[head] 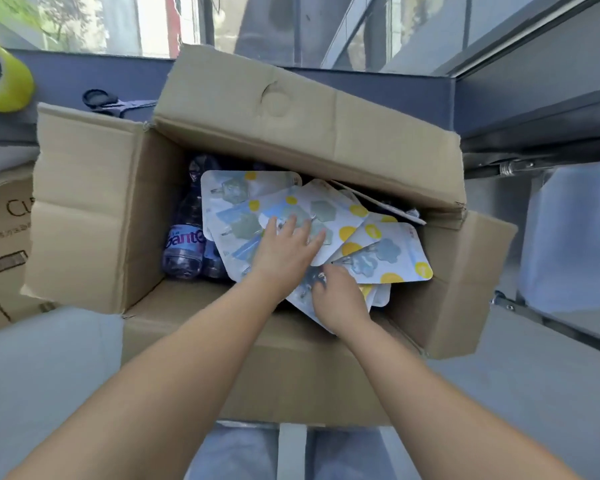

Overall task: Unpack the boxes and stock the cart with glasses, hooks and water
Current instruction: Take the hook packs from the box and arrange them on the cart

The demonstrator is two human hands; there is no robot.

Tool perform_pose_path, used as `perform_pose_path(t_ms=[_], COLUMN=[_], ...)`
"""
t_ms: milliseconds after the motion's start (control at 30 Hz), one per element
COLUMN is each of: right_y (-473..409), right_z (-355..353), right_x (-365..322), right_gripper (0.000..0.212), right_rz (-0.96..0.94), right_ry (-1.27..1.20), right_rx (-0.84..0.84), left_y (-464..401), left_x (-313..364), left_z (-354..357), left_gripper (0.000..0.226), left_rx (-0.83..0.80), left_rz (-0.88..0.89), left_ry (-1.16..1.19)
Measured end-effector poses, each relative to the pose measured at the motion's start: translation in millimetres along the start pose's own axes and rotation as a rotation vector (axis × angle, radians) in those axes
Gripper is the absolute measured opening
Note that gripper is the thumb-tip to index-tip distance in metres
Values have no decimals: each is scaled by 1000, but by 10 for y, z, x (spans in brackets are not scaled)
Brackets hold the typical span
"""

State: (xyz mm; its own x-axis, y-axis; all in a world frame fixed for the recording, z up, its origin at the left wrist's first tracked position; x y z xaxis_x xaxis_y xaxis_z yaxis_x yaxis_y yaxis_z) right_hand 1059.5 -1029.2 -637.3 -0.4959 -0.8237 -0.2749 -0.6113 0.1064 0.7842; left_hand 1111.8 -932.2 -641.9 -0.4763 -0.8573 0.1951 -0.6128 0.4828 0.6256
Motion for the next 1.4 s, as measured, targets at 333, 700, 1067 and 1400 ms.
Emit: perform_pose_path(t_ms=[333, 700, 1067, 1400], right_y=[-89, -206, 6, 960], right_z=[-118, -125, -270, 86], right_x=[63, -169, -164, -277], right_gripper=[27, 37, 17, 14], right_rz=[361, 719, 754, 633], right_ry=[-515, -1487, -1629, -1471], right_rx=[0, 38, 104, -35], left_y=[155, 347, 452, 583], left_x=[-418, -268, -199, -225], left_z=[-65, 254, 117, -40], left_gripper=[60, 70, 44, 28], left_rx=[58, -74, 127, -135], left_rz=[-207, -247, -468, -865], left_ry=[-51, 27, 574, 2044])
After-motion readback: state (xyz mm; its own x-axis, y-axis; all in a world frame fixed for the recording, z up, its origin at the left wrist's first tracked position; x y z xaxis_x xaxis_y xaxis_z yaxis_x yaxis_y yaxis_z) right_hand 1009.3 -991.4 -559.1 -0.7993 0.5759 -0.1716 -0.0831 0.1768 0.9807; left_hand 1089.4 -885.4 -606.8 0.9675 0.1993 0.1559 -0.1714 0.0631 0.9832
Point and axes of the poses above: each hand's wrist, its own y-axis away from the middle knuckle, its own z-axis out of the palm, x = y × z, the point moved 3 cm from there along -y, towards the middle knuckle, and after that the axes turned 1 degree about x, right-handed, at the moved point
